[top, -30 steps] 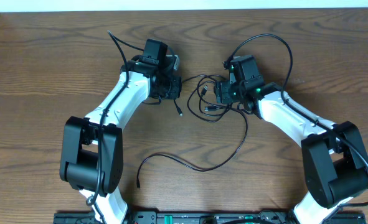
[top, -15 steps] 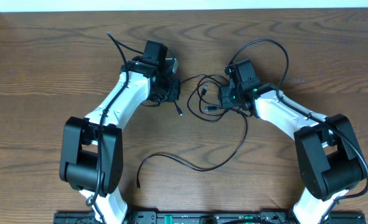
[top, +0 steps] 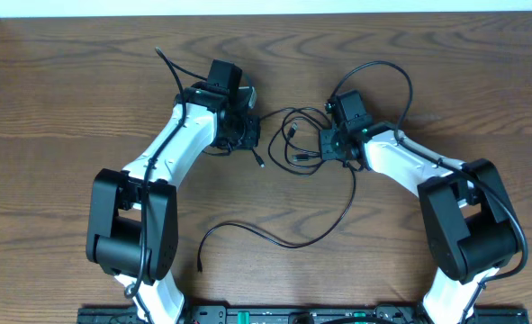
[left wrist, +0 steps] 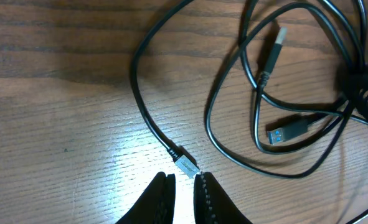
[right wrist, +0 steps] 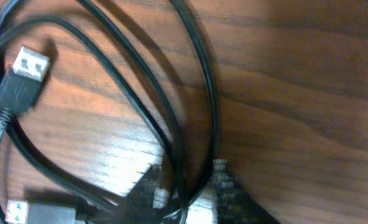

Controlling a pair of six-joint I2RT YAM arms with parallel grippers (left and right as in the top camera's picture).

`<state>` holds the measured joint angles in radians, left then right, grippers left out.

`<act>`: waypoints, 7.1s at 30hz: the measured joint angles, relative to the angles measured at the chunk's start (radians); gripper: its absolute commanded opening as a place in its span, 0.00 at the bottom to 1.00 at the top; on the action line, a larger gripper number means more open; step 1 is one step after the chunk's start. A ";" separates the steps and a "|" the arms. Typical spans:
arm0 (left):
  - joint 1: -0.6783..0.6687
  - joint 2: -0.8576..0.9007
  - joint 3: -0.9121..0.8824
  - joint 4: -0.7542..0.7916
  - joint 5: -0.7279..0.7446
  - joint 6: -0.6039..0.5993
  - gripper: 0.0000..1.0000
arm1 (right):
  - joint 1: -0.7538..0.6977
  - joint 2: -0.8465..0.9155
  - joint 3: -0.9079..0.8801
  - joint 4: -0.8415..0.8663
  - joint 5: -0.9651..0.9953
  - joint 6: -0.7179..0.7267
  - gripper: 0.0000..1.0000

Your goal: Untangle cables

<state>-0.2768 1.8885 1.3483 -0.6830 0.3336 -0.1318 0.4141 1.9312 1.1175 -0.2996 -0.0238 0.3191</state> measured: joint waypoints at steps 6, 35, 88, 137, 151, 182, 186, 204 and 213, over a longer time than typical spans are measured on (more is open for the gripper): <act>0.000 0.000 0.000 -0.002 0.000 0.000 0.16 | 0.008 0.009 0.006 0.005 0.001 0.022 0.01; 0.000 0.000 0.000 -0.022 0.005 0.000 0.17 | 0.016 -0.070 0.564 -0.527 0.014 -0.024 0.01; 0.000 0.000 0.000 -0.009 0.036 0.000 0.30 | -0.115 -0.130 1.332 -1.339 0.194 -0.061 0.01; -0.217 0.000 0.000 -0.050 0.039 0.001 0.38 | -1.185 -0.023 1.336 -1.138 0.109 -0.044 0.01; -0.274 0.000 0.000 -0.076 0.042 0.001 0.38 | -1.299 0.227 1.337 -0.971 0.085 -0.023 0.01; -0.274 0.000 0.000 -0.051 0.042 0.001 0.37 | -1.403 0.464 1.337 -1.069 0.215 0.010 0.58; -0.274 0.000 0.000 -0.050 0.042 0.001 0.37 | -1.400 0.464 1.337 -1.069 0.201 0.011 0.60; -0.274 0.000 0.000 -0.041 0.042 0.006 0.38 | -1.358 0.432 1.337 -1.182 0.201 0.043 0.61; -0.274 -0.005 0.000 -0.046 0.042 0.013 0.38 | -1.247 0.303 1.337 -1.239 0.304 0.127 0.67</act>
<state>-0.5503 1.8839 1.3483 -0.7292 0.3759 -0.1192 -0.8330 2.2345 2.4542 -1.5391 0.2798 0.4465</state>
